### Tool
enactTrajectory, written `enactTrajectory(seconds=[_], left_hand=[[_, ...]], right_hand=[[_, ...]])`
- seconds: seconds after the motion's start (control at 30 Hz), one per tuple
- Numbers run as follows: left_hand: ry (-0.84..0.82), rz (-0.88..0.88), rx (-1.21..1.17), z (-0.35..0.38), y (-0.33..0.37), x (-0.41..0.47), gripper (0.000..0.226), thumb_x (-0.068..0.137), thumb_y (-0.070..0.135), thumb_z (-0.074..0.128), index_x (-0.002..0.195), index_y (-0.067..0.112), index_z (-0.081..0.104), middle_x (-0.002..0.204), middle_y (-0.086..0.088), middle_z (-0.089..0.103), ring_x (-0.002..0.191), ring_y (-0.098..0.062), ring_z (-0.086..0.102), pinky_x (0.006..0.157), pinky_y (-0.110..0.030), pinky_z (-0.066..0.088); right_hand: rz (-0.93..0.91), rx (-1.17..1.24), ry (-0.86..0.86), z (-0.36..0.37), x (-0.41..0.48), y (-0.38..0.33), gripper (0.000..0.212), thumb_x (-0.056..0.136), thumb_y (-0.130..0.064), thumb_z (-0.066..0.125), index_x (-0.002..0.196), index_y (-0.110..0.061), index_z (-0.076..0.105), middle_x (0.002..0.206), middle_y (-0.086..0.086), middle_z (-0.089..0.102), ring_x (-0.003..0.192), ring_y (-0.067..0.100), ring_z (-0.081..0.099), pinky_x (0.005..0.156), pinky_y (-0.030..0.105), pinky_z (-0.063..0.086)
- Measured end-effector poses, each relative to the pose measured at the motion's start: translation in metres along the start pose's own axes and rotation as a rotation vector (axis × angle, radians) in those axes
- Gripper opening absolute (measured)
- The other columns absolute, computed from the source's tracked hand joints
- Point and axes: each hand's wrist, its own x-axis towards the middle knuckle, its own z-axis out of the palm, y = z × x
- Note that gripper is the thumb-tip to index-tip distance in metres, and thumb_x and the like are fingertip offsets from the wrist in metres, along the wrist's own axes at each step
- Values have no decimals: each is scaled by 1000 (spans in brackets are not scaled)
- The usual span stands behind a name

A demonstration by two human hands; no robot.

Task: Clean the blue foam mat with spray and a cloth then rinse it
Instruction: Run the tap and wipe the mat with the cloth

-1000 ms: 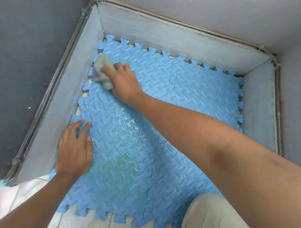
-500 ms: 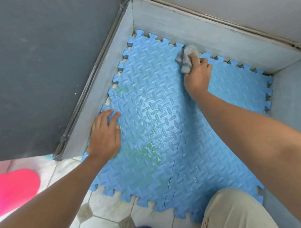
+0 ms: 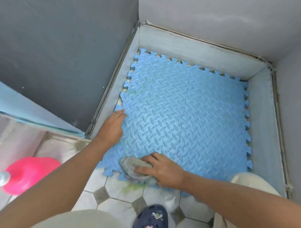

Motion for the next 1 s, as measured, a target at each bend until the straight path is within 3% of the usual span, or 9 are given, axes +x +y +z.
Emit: enactTrajectory(seconds=[0.17,0.23,0.37,0.43,0.5,0.6,0.77,0.87,1.0], left_hand=[[-90,30,112,0,-7,-50,74,78,-21,43,149,0,38,161,-18,26,150,-32,24,122,-37,19],[-86,33,129,0,-10,-70,74,77,-23,44,148,-2,39,159,-22,27,149,-35,26,121,-38,21],[-118,-44,126,-15,0,-105,70,81,-20,46,148,-1,37,159,-18,28,149,-27,27,119,-30,23],[-144,-54,143,-19,6,-118,71,84,-18,43,151,2,32,160,-15,28,149,-24,27,117,-27,23],[-165,-78,108,-23,5,-120,70,85,-17,41,152,3,33,159,-14,31,147,-25,31,117,-28,24],[-212,-157,19,-29,-8,-110,65,83,-18,40,143,6,50,148,-14,49,137,-30,47,111,-33,36],[-299,-208,76,-30,-21,-100,68,83,-11,42,145,16,49,148,-9,52,137,-30,47,111,-36,39],[-322,-236,87,-26,-20,-99,67,85,-9,43,147,15,47,149,-9,50,139,-30,43,114,-38,37],[-284,-243,132,-23,-10,-101,59,85,-11,40,139,9,54,142,-11,56,133,-32,48,108,-42,41]], right_hand=[[-232,-215,-98,-56,27,88,63,86,-21,71,145,-29,50,133,14,57,105,32,55,89,41,52],[18,-237,11,-75,45,124,70,84,-21,75,147,-29,47,133,16,56,107,35,54,89,46,53],[805,-88,369,-78,82,124,62,89,-12,56,148,-28,45,132,15,51,109,39,47,90,49,48],[933,-15,478,-66,102,89,60,87,-10,57,144,-27,47,131,15,50,107,38,46,86,41,42],[854,14,475,-43,110,51,61,85,-11,62,142,-28,48,130,14,51,105,35,46,87,41,44],[482,-58,353,-8,94,-1,71,75,-10,73,140,-28,52,129,13,54,102,33,49,85,48,50],[-154,-167,-72,4,28,-13,77,74,-12,71,144,-33,49,138,11,52,108,29,49,87,39,46],[-116,-209,-95,-19,5,23,73,81,-18,71,147,-35,46,142,10,51,112,28,49,92,39,48],[348,-95,108,-43,-15,58,68,86,-19,68,148,-33,43,141,13,51,114,33,48,96,49,49]])
